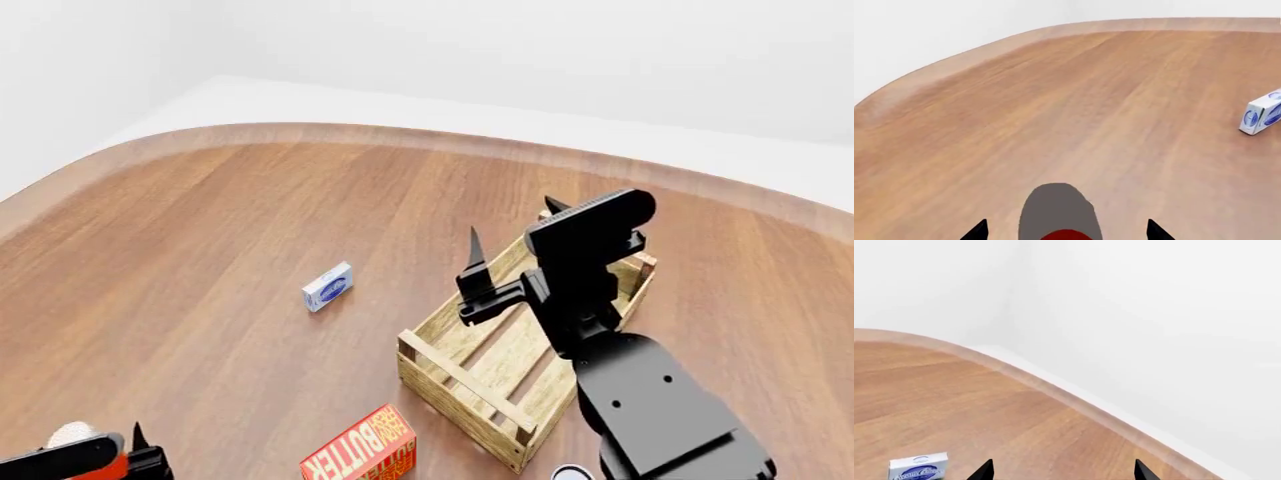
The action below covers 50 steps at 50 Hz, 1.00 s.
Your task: Pick up the ketchup, and put it in the wooden tray.
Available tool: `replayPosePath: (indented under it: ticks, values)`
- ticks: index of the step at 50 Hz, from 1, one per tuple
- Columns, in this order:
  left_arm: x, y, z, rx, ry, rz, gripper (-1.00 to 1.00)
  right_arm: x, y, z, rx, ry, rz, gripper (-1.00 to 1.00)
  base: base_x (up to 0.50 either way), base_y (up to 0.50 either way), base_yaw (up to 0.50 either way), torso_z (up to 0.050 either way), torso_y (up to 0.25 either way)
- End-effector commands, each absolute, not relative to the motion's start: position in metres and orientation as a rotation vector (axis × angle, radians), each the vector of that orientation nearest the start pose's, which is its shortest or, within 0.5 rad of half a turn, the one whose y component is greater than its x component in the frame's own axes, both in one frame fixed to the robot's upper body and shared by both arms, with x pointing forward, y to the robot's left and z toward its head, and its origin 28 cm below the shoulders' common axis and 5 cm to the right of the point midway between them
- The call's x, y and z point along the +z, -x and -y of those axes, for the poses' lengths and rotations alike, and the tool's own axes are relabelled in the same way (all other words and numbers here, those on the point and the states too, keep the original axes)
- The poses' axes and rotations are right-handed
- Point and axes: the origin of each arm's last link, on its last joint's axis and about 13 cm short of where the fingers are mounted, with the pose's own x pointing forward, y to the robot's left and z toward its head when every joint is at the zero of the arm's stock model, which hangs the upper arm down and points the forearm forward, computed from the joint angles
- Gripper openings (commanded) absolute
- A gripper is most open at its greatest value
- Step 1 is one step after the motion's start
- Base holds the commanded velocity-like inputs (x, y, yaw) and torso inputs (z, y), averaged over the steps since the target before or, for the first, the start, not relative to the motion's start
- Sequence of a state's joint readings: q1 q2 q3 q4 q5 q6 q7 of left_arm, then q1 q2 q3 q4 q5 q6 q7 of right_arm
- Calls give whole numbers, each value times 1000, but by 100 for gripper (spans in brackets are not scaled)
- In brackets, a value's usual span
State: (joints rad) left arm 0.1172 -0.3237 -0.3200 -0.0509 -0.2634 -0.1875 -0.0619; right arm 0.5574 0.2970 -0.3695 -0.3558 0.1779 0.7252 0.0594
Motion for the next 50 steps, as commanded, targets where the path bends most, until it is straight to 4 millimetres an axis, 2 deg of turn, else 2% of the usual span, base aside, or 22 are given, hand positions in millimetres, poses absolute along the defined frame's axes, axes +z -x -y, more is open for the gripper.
replayPosePath:
  ticks: [1, 16, 25, 26, 38, 50]
  values:
    - [-12, -168, -351, 420, -61, -327, 100, 162, -284, 89, 259, 304, 94, 100, 0, 0, 0, 0, 0]
    - [-26, -188, -360, 532, -60, -418, 100, 162, -280, 92, 249, 305, 92, 100, 0, 0, 0, 0, 0]
    - [-35, -198, -362, 542, -31, -471, 100, 163, -279, 92, 240, 305, 94, 100, 0, 0, 0, 0, 0]
    - [-35, -199, -362, 541, -27, -477, -100, 163, -279, 92, 239, 305, 94, 100, 0, 0, 0, 0, 0]
    - [-34, -200, -362, 526, 4, -483, -100, 162, -279, 92, 234, 302, 96, 100, 0, 0, 0, 0, 0]
    - [-3, -211, -358, 481, 8, -366, -100, 167, -278, 95, 221, 292, 114, 100, 0, 0, 0, 0, 0]
